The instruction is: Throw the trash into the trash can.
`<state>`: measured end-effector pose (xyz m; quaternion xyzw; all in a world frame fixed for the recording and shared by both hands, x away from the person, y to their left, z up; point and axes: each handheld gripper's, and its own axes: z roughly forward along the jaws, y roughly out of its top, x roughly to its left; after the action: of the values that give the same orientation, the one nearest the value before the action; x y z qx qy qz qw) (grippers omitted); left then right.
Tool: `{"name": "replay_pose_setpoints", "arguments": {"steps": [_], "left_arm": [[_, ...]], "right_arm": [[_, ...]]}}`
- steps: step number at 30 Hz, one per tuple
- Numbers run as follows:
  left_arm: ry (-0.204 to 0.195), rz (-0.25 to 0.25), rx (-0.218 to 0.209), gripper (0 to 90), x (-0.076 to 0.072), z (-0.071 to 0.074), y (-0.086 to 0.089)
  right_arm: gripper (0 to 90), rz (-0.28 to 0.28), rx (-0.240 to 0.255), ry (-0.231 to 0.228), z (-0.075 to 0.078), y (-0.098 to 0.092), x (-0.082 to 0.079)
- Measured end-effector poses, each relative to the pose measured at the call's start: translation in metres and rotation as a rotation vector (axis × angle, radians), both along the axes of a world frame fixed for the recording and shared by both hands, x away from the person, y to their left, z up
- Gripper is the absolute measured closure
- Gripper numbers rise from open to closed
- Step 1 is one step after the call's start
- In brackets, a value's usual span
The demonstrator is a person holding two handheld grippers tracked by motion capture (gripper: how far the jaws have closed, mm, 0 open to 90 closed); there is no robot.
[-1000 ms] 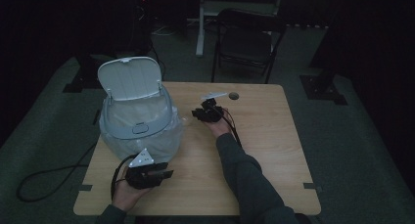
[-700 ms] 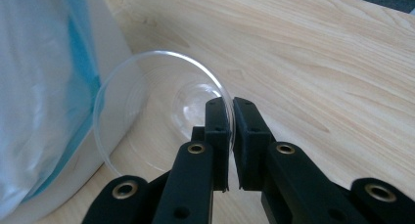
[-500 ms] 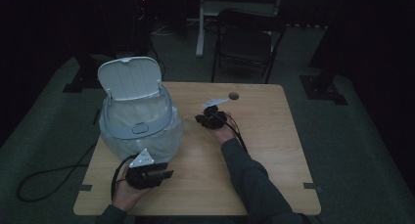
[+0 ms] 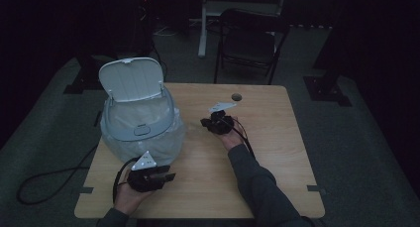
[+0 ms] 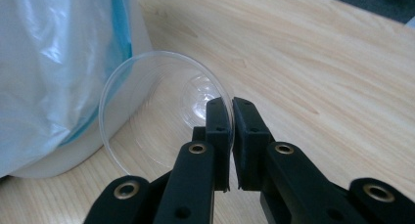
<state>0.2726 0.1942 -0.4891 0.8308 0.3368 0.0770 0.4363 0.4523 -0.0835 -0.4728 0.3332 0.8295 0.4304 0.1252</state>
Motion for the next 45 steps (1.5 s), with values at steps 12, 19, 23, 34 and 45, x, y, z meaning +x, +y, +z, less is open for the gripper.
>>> {"name": "replay_pose_setpoints", "arguments": {"steps": [12, 19, 23, 34, 45], "left_arm": [[0.008, -0.003, 0.007, 59.7, 0.001, -0.003, -0.002], [0.014, -0.002, 0.007, 59.6, 0.001, -0.005, -0.002], [0.013, 0.001, 0.005, 59.6, 0.001, -0.005, -0.001], [0.013, 0.007, 0.008, 59.7, 0.001, -0.006, 0.000], [0.014, 0.010, 0.008, 59.6, 0.000, -0.007, 0.000]], "right_arm": [[86.0, -0.009, 0.027, -0.034, 0.017, -0.009, -0.005], [86.0, -0.004, 0.046, -0.065, 0.031, -0.010, -0.010], [86.0, -0.002, 0.058, -0.084, 0.041, -0.011, -0.012], [86.0, 0.004, 0.092, -0.130, 0.063, -0.011, -0.017], [86.0, 0.002, 0.119, -0.158, 0.081, -0.016, -0.019]]}}
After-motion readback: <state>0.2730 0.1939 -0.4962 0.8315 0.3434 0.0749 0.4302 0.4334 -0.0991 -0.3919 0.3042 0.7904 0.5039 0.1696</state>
